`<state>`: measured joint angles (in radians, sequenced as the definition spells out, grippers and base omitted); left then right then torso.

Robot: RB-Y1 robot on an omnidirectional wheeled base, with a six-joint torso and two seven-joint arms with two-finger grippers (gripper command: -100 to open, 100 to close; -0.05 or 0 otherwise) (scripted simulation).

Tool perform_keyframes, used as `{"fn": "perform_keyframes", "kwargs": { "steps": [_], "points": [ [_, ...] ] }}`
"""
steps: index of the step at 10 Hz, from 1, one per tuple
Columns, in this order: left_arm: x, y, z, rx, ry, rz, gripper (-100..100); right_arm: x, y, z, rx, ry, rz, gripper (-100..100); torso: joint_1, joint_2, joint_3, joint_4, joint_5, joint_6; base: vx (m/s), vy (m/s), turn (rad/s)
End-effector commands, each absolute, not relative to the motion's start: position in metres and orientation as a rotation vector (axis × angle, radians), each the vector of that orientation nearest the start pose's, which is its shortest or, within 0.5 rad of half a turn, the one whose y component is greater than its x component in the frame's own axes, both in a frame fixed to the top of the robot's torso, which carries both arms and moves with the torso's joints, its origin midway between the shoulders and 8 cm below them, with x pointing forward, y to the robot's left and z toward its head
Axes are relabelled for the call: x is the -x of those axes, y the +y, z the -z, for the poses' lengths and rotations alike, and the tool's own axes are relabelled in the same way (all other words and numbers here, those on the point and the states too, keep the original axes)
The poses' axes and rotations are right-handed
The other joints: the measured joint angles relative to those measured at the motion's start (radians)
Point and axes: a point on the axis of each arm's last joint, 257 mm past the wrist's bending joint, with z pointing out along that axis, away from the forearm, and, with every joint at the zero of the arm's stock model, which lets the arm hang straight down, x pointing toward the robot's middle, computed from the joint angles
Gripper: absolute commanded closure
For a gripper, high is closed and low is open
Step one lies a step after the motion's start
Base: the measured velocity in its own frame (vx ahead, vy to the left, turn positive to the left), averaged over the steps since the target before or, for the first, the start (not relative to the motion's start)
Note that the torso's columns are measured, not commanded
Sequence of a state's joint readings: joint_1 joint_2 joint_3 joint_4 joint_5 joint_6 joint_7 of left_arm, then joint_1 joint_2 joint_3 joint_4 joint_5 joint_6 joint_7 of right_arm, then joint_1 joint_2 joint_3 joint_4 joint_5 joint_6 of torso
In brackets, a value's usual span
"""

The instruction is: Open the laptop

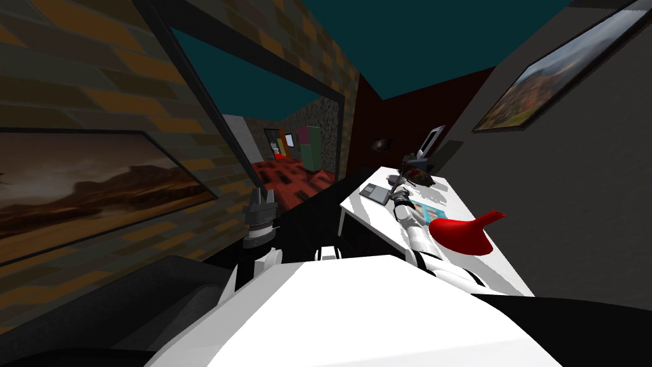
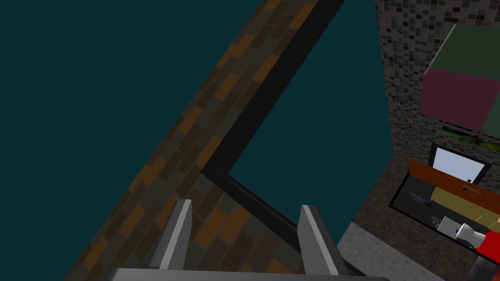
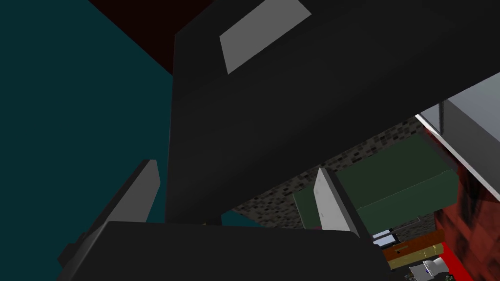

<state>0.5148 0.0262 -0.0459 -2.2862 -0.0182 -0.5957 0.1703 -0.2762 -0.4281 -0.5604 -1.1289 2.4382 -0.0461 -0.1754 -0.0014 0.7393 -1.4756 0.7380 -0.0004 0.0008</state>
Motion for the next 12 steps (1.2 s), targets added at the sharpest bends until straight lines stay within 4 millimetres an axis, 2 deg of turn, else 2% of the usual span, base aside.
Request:
{"fn": "perform_keyframes", "kwargs": {
  "steps": [1, 2, 4, 5, 6, 7, 10, 11, 12],
  "points": [
    [-0.327, 0.257, -0.039, 0.623, 0.545, 1.515, 0, -0.557, -0.608, 0.164, 0.278, 1.668, 1.069, -100, 0.0, 0.002, 0.002, 0.001, 0.0, 0.0, -0.057, 0.0, -0.007],
    [-0.327, 0.257, -0.039, 0.623, 0.545, 1.515, 0, -0.563, -0.605, 0.156, 0.298, 1.656, 1.087, -100, 0.002, 0.0, 0.0, 0.001, 0.001, -0.001, -0.019, 0.0, 0.007],
    [-0.327, 0.257, -0.039, 0.623, 0.545, 1.515, 0, -0.562, -0.606, 0.157, 0.345, 1.658, 1.132, -100, 0.002, -0.004, -0.002, -0.001, 0.0, -0.001, 0.005, 0.0, 0.0],
    [-0.327, 0.257, -0.039, 0.623, 0.545, 1.515, 0, -0.582, -0.593, 0.153, 0.344, 1.653, 1.094, -100, 0.001, -0.003, -0.002, -0.001, 0.0, -0.001, -0.083, -0.015, -0.124],
    [-0.327, 0.257, -0.039, 0.623, 0.545, 1.515, 0, -0.591, -0.589, 0.15, 0.345, 1.654, 1.085, -100, 0.0, 0.002, 0.001, 0.001, 0.0, 0.0, -0.102, -0.025, -0.088],
    [-0.327, 0.257, -0.039, 0.623, 0.545, 1.515, 0, -0.601, -0.583, 0.133, 0.344, 1.627, 1.087, -100, 0.0, 0.003, 0.002, 0.001, 0.0, -0.001, -0.05, -0.017, -0.007],
    [-0.327, 0.257, -0.039, 0.623, 0.545, 1.515, 0, -0.599, -0.584, 0.134, 0.371, 1.629, 1.114, -100, 0.002, -0.005, -0.003, -0.001, 0.001, -0.001, -0.002, -0.002, 0.004],
    [-0.327, 0.257, -0.039, 0.623, 0.545, 1.515, 0, -0.581, -0.597, 0.138, 0.359, 1.633, 1.14, 100, 0.002, -0.003, -0.002, -0.001, 0.0, -0.001, 0.088, 0.025, 0.128],
    [-0.327, 0.257, -0.039, 0.623, 0.545, 1.515, 0, -0.574, -0.6, 0.139, 0.365, 1.628, 1.155, 100, 0.003, -0.006, -0.003, -0.002, 0.0, -0.003, 0.11, 0.021, 0.057]
  ]
}}
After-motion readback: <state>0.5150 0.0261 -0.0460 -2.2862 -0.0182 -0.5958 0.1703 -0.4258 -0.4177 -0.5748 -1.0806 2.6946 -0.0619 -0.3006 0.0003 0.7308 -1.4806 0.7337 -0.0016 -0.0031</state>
